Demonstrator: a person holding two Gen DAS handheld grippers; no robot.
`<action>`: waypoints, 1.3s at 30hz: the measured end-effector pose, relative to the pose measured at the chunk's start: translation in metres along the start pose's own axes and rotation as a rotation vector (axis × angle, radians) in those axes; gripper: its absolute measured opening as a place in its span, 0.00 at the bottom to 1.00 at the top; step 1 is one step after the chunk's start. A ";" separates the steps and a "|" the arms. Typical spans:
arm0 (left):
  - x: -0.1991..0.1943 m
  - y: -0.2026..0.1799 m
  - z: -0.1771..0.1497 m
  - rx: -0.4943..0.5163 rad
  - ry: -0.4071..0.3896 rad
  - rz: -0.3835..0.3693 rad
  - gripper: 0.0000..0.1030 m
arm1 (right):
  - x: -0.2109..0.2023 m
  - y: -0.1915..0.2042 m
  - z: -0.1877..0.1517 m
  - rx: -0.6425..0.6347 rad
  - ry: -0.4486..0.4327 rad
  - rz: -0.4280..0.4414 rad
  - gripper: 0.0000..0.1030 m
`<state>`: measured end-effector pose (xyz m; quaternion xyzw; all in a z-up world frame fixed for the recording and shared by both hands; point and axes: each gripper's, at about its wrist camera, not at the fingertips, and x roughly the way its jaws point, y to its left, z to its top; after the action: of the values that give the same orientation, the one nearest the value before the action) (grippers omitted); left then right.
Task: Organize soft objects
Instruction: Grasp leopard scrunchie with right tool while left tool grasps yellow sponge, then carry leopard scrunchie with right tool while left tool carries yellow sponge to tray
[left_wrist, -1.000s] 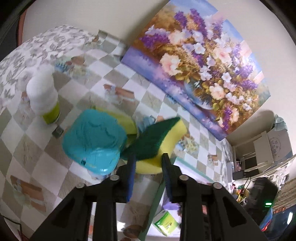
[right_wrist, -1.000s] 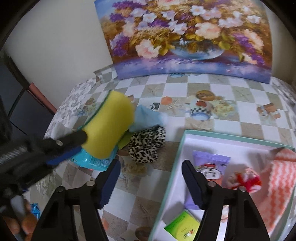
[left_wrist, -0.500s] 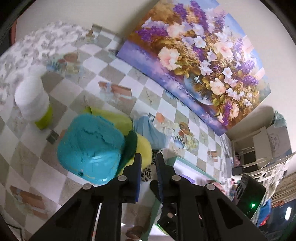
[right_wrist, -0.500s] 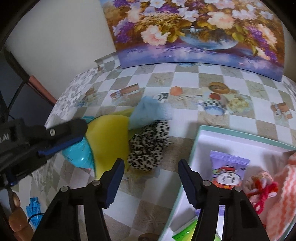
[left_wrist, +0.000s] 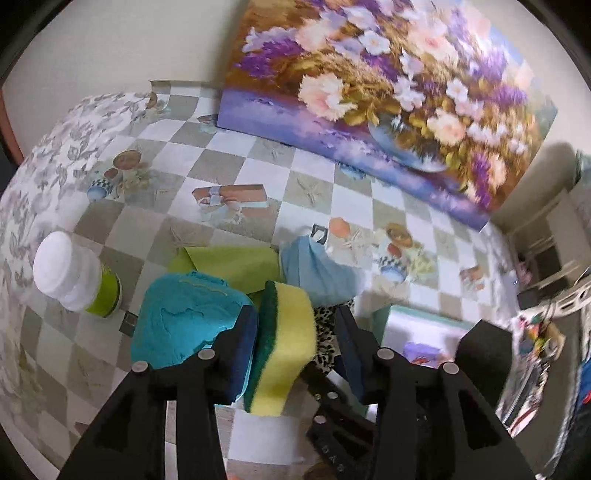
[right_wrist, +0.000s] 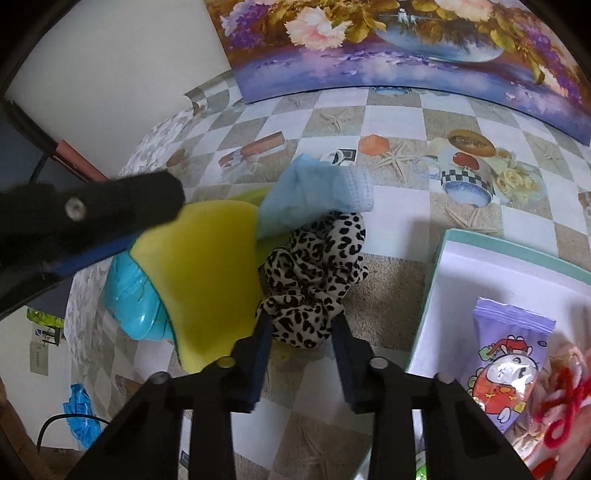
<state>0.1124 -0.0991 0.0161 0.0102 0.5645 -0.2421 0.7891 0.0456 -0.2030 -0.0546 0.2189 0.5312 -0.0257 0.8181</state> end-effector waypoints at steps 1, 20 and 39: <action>0.003 0.000 -0.001 0.004 0.009 0.002 0.43 | 0.000 -0.001 0.000 0.002 -0.001 0.001 0.21; -0.004 0.006 -0.004 -0.008 -0.051 -0.007 0.28 | -0.032 -0.003 -0.001 0.011 -0.088 0.045 0.05; -0.095 -0.038 -0.006 0.074 -0.267 -0.150 0.28 | -0.165 -0.021 -0.010 0.045 -0.389 0.019 0.04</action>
<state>0.0685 -0.0956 0.1092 -0.0350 0.4444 -0.3201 0.8359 -0.0404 -0.2496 0.0808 0.2333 0.3602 -0.0717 0.9004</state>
